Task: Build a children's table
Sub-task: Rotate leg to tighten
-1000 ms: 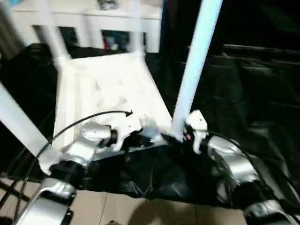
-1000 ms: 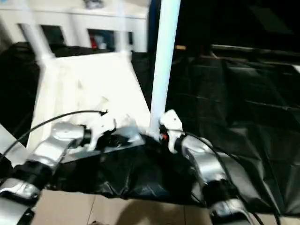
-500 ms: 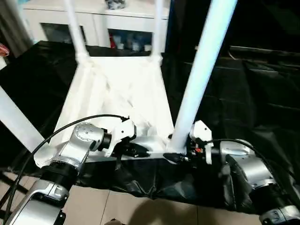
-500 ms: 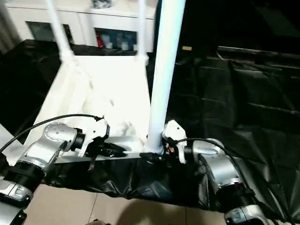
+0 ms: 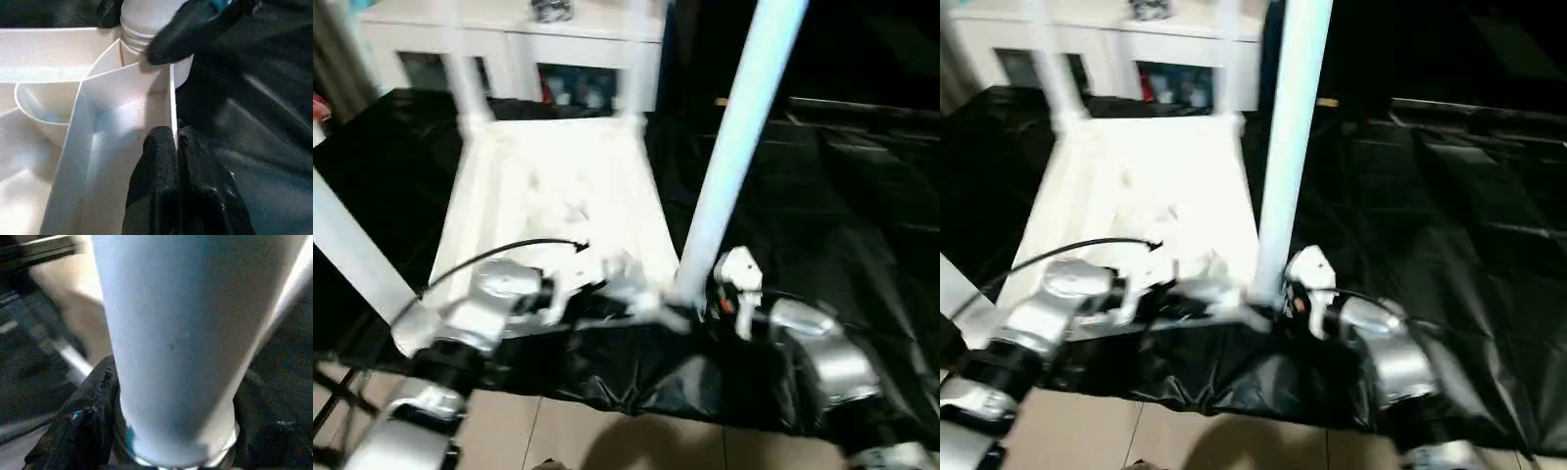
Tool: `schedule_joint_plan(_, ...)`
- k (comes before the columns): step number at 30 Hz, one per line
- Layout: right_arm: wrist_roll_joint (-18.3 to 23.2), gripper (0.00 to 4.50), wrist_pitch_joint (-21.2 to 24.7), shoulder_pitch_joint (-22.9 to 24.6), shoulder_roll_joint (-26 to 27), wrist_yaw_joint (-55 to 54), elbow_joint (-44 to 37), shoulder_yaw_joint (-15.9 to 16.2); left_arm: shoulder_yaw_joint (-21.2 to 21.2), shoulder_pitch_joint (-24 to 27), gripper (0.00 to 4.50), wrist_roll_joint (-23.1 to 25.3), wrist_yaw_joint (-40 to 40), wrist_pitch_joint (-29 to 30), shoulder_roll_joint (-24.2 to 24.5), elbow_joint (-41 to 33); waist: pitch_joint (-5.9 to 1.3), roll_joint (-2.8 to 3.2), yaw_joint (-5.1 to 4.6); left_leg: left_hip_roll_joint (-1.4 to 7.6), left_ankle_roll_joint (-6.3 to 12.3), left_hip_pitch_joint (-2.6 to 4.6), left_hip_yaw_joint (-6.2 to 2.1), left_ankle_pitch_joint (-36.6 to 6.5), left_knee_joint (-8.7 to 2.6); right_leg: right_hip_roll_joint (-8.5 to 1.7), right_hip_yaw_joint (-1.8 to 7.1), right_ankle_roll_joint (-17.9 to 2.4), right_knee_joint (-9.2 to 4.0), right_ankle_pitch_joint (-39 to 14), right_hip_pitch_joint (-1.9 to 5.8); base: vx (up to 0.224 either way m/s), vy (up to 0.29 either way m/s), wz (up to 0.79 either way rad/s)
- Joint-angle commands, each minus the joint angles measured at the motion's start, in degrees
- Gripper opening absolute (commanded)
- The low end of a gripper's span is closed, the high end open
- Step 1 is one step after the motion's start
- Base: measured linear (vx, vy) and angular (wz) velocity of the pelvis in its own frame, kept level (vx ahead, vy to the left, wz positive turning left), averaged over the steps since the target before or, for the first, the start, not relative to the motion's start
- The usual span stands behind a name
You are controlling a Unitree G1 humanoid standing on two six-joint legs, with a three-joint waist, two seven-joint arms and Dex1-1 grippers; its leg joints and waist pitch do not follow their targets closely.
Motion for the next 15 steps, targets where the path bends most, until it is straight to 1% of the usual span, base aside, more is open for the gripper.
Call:
schedule_joint_plan(1,-1.5,2.71,1.3,0.4,4.8,-6.6,2.7,1.8,-0.2,-1.5,0.00,-1.9,4.1,-0.7,-5.3,-1.0,-2.71,-0.69,-0.19,3.32,0.48,0.59,-1.91,-17.4,-4.36,-4.70,2.88,-8.9,-5.32,-24.6,1.98,0.000,0.000,0.00)
schedule_joint_plan(2,-1.6,2.71,1.7,0.1,7.1,-11.0,3.5,0.7,-0.4,-1.8,0.00,-1.0,6.5,-0.6,-6.3,-0.7,-2.59,-0.59,-0.51,3.39,0.27,0.80,-1.85,-18.0,-4.42,-4.60,3.01,-8.8,-5.43,-25.3,1.57,0.000,0.000,0.00)
schedule_joint_plan(3,-1.6,2.71,1.9,-0.1,7.9,-12.4,3.7,0.3,-0.4,-1.9,0.00,-0.7,7.3,-0.5,-6.6,-0.6,-2.55,-0.57,-0.72,3.33,0.08,0.80,-1.90,-18.4,-4.47,-4.62,3.00,-8.6,-5.57,-26.0,1.52,0.000,0.000,0.00)
schedule_joint_plan(4,-1.6,2.70,2.0,-0.2,8.7,-13.9,3.9,0.0,-0.5,-2.0,0.00,-0.5,8.0,-0.5,-7.0,-0.5,-2.70,-0.58,-0.80,3.28,-0.11,0.70,-2.03,-18.2,-4.48,-4.67,2.88,-8.2,-5.54,-26.4,1.82,0.000,0.000,0.00)
schedule_joint_plan(5,-1.4,2.70,2.5,-0.8,11.5,-18.3,4.7,-1.2,-0.9,-2.2,0.00,0.3,9.7,-0.4,-7.9,-0.4,-2.66,-0.45,-0.86,3.37,-0.12,0.79,-2.01,-18.2,-4.53,-4.64,3.02,-8.1,-5.61,-26.0,1.54,0.000,0.000,0.00)
schedule_joint_plan(6,-1.4,2.70,2.5,-0.8,11.5,-18.3,4.7,-1.2,-0.9,-2.2,0.00,0.3,9.7,-0.4,-7.9,-0.4,-2.59,-0.45,-1.00,3.34,-0.18,0.78,-2.03,-18.6,-4.57,-4.58,3.00,-8.1,-5.60,-26.0,1.49,0.000,0.000,0.00)
schedule_joint_plan(7,-1.6,2.70,3.2,-1.7,14.1,-23.0,6.0,-2.2,-0.8,-2.4,0.00,0.6,11.8,-0.1,-9.1,-0.3,-2.66,-0.48,-1.06,3.29,-0.17,0.61,-2.12,-18.5,-4.63,-4.61,2.91,-8.0,-5.51,-25.8,1.76,0.000,0.000,0.00)
schedule_joint_plan(8,-2.1,2.70,3.4,-2.5,16.3,-26.4,7.5,-2.8,-0.7,-2.3,0.00,1.0,13.4,0.1,-10.4,-0.5,-2.62,-0.46,-1.32,3.31,-0.54,0.71,-2.10,-18.8,-4.69,-4.62,3.02,-8.3,-5.48,-25.5,1.43,0.000,0.000,0.00)
schedule_joint_plan(9,-2.6,2.70,3.1,-2.9,16.9,-27.6,8.2,-2.6,-0.6,-2.4,0.00,1.4,14.6,0.0,-10.9,-0.4,-2.64,-0.43,-1.40,3.25,-0.65,0.66,-2.14,-19.0,-4.71,-4.62,2.95,-8.3,-5.46,-25.7,1.57,0.000,0.000,0.00)
schedule_joint_plan(11,-3.6,2.70,2.4,-3.5,18.0,-29.0,9.4,-2.0,-0.5,-2.3,0.00,1.5,15.8,0.4,-11.7,-0.7,-2.67,-0.54,-1.50,3.19,-0.33,0.74,-2.01,-19.3,-4.57,-4.59,3.04,-8.1,-5.54,-25.4,1.47,0.000,0.000,0.00)
schedule_joint_plan(12,-3.7,2.70,2.2,-3.3,18.3,-28.4,9.3,-1.7,-0.6,-2.0,0.00,1.6,16.2,0.7,-11.9,-1.1,-2.68,-0.45,-1.49,3.20,-0.23,0.66,-2.05,-19.0,-4.64,-4.63,3.05,-8.1,-5.56,-25.0,1.58,0.000,0.000,0.00)
schedule_joint_plan(13,-3.6,3.05,2.1,-3.2,18.6,-27.9,9.0,-1.7,-0.6,-1.7,0.00,1.5,16.0,0.9,-12.0,-1.5,-2.71,-0.49,-1.52,3.23,0.01,0.70,-1.95,-18.9,-4.60,-4.51,3.07,-8.0,-5.54,-24.0,1.52,0.000,0.000,0.00)
schedule_joint_plan(14,-3.1,3.26,2.2,-3.0,18.7,-26.9,8.5,-1.9,-0.7,-1.5,0.00,1.6,15.7,0.8,-11.9,-1.8,-2.75,-0.39,-1.54,3.21,0.25,0.58,-1.93,-18.5,-4.63,-4.50,3.13,-8.3,-5.41,-22.6,1.66,0.000,0.000,0.00)
schedule_joint_plan(15,-3.0,3.40,2.2,-3.0,18.7,-26.8,8.4,-1.9,-0.7,-1.5,0.00,1.6,15.6,0.8,-11.9,-1.8,-2.76,-0.48,-1.61,3.18,0.41,0.50,-1.89,-18.3,-4.62,-4.44,3.13,-8.4,-5.36,-22.1,1.74,0.000,0.000,0.00)
